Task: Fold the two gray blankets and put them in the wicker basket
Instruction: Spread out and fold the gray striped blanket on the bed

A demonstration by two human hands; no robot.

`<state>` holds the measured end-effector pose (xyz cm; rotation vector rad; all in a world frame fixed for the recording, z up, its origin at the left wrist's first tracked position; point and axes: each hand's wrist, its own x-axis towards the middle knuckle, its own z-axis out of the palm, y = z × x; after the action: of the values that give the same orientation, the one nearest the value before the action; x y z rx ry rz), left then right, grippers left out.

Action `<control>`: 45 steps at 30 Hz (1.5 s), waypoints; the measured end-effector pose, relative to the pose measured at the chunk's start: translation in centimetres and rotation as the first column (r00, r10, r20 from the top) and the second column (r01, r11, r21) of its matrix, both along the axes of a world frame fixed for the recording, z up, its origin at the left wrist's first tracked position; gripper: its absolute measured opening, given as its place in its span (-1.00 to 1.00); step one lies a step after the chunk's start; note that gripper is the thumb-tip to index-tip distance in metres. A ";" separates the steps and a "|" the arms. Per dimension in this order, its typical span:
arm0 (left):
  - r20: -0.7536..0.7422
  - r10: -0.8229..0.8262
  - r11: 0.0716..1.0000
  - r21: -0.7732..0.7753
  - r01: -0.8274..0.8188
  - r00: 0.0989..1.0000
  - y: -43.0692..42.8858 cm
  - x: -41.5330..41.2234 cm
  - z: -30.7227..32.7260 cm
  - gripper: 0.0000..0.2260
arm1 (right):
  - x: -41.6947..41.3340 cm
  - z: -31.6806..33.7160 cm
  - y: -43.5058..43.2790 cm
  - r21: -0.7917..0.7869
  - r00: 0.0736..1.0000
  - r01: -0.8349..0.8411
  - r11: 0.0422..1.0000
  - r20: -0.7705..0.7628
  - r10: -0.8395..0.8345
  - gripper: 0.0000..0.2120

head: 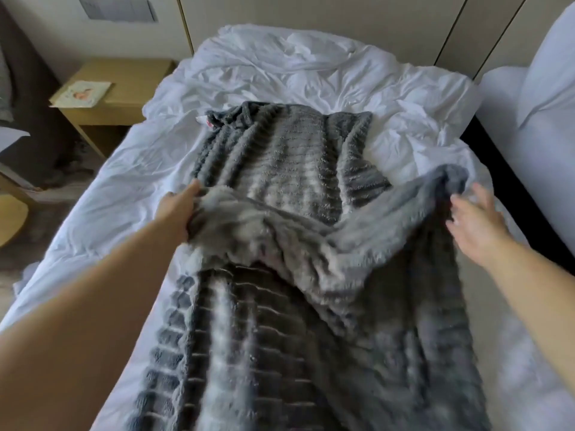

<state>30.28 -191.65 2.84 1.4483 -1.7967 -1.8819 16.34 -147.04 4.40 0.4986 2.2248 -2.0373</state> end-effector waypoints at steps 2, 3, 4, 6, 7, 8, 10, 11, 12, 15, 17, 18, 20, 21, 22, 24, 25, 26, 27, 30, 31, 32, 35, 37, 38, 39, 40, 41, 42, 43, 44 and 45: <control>0.014 0.011 1.000 -0.020 -0.011 1.000 -0.8 -0.4 -0.7 -0.44 | -0.3 0.3 0.1 -0.106 0.999 -0.034 0.994 -0.004 0.033 -0.64; 0.043 0.026 0.997 -0.075 -0.023 0.999 -0.6 0.3 -1.4 -0.38 | 0.6 -0.4 0.2 -0.010 0.996 -0.089 0.996 0.015 0.089 -0.74; 0.070 0.009 0.990 -0.144 0.001 0.997 -0.3 1.7 -2.6 -0.37 | 2.0 -1.8 0.9 0.156 0.989 -0.136 0.978 0.069 0.127 -0.79; 0.201 -0.100 0.953 -0.261 0.152 0.974 0.6 5.9 -5.9 -0.46 | 6.1 -5.8 3.0 0.478 0.967 -0.223 0.850 0.221 0.130 -0.68; 0.293 -0.153 0.941 -0.249 0.230 0.944 1.3 8.5 -7.4 -0.51 | 8.8 -7.8 4.2 0.556 0.939 -0.273 0.785 0.330 0.094 -0.62; 0.368 -0.210 0.938 -0.185 0.293 0.906 1.9 11.5 -9.0 -0.55 | 11.5 -9.9 5.5 0.585 0.901 -0.322 0.745 0.430 0.052 -0.57; 0.437 -0.322 0.933 -0.004 0.360 0.840 3.6 17.3 -11.6 -0.64 | 17.1 -13.5 8.1 0.570 0.823 -0.346 0.745 0.565 -0.050 -0.53; 0.449 -0.347 0.930 0.054 0.363 0.823 4.6 20.0 -12.5 -0.70 | 19.7 -14.9 9.1 0.561 0.798 -0.317 0.765 0.593 -0.105 -0.51; 0.470 -0.348 0.931 0.072 0.357 0.811 5.5 22.4 -13.4 -0.79 | 22.1 -16.0 9.7 0.555 0.786 -0.286 0.781 0.602 -0.140 -0.44; 0.578 -0.388 0.892 0.039 0.450 0.718 8.0 27.1 -15.7 -0.74 | 26.8 -17.8 10.6 0.589 0.806 -0.231 0.775 0.562 -0.186 -0.35; 0.604 -0.467 0.822 0.026 0.570 0.646 9.6 28.1 -16.1 -0.84 | 28.5 -18.0 11.1 0.544 0.805 -0.159 0.824 0.555 -0.210 -0.45; 0.621 -0.497 0.766 -0.014 0.643 0.606 10.0 28.3 -16.4 -0.89 | 29.1 -18.0 11.2 0.495 0.800 -0.128 0.860 0.563 -0.205 -0.46; 0.667 -0.538 0.634 -0.083 0.769 0.516 10.5 28.4 -16.8 -0.89 | 30.0 -17.8 10.9 0.366 0.783 -0.083 0.927 0.600 -0.167 -0.46; 0.678 -0.526 0.607 -0.125 0.785 0.514 10.6 28.3 -16.9 -0.88 | 30.4 -17.5 10.4 0.298 0.767 -0.073 0.952 0.627 -0.137 -0.46; 0.679 -0.489 0.621 -0.169 0.765 0.548 10.7 28.3 -16.7 -0.88 | 30.8 -17.3 10.0 0.246 0.748 -0.071 0.967 0.655 -0.112 -0.47; 0.639 -0.310 0.760 -0.279 0.587 0.704 10.1 29.1 -16.1 -0.86 | 32.3 -17.0 9.5 0.238 0.737 -0.087 0.967 0.668 -0.098 -0.52; 0.610 -0.172 0.833 -0.328 0.445 0.773 9.4 29.9 -15.8 -0.85 | 33.3 -16.7 9.5 0.253 0.743 -0.103 0.962 0.662 -0.095 -0.54; 0.606 -0.036 0.885 -0.350 0.307 0.794 8.5 31.1 -15.6 -0.84 | 34.5 -16.4 9.5 0.270 0.750 -0.116 0.956 0.655 -0.094 -0.58; 0.625 0.066 0.909 -0.359 0.211 0.778 7.6 32.6 -15.6 -0.84 | 35.9 -16.2 9.6 0.291 0.757 -0.153 0.944 0.648 -0.077 -0.63; 0.727 0.104 0.953 -0.268 0.141 0.679 6.0 37.8 -16.5 -0.79 | 40.6 -16.5 10.3 0.378 0.733 -0.267 0.886 0.676 -0.068 -0.63; 0.747 0.060 0.950 -0.247 0.192 0.662 6.2 39.2 -17.0 -0.73 | 42.3 -16.6 10.5 0.372 0.705 -0.288 0.882 0.706 -0.068 -0.58; 0.728 0.001 0.951 -0.213 0.225 0.686 7.1 40.5 -17.4 -0.65 | 44.1 -16.7 10.6 0.361 0.664 -0.303 0.882 0.744 -0.077 -0.58; 0.598 -0.240 0.943 -0.043 0.329 0.765 10.6 43.4 -16.9 -0.58 | 48.6 -15.7 9.6 0.340 0.576 -0.428 0.837 0.817 -0.037 -0.68; 0.616 -0.445 0.846 0.050 0.531 0.650 12.0 44.1 -15.7 -0.61 | 49.9 -14.5 7.9 0.310 0.579 -0.471 0.826 0.815 0.024 -0.72; 0.639 -0.507 0.796 0.090 0.598 0.579 12.2 43.8 -14.9 -0.67 | 49.6 -13.4 7.0 0.302 0.595 -0.481 0.823 0.802 0.053 -0.74; 0.647 -0.533 0.766 0.093 0.637 0.546 12.1 42.9 -13.9 -0.74 | 48.3 -12.2 6.1 0.304 0.636 -0.479 0.824 0.767 0.087 -0.76; 0.634 -0.523 0.763 0.051 0.644 0.569 11.6 41.6 -12.5 -0.80 | 46.4 -10.4 5.4 0.310 0.692 -0.457 0.833 0.713 0.114 -0.81; 0.591 -0.480 0.793 -0.023 0.609 0.648 10.9 39.8 -10.9 -0.84 | 43.8 -8.5 4.9 0.325 0.767 -0.396 0.859 0.631 0.116 -0.87; 0.517 -0.403 0.843 -0.112 0.526 0.756 10.0 38.0 -9.0 -0.85 | 40.7 -6.3 4.6 0.332 0.845 -0.301 0.894 0.528 0.088 -0.88; 0.407 -0.310 0.892 -0.190 0.411 0.860 9.1 36.2 -7.0 -0.85 | 37.5 -4.1 4.4 0.317 0.904 -0.189 0.929 0.426 0.039 -0.85; 0.285 -0.216 0.926 -0.242 0.288 0.934 8.0 34.5 -5.3 -0.80 | 34.4 -2.1 4.3 0.265 0.943 -0.089 0.960 0.333 -0.005 -0.74; 0.204 -0.162 0.941 -0.262 0.213 0.966 7.0 33.3 -3.9 -0.69 | 31.7 -0.7 4.3 0.221 0.968 -0.023 0.975 0.249 -0.033 -0.62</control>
<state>63.58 -184.62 -1.11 1.4235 -2.2539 -1.5256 48.07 -142.74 3.75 0.7374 2.3030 -1.6260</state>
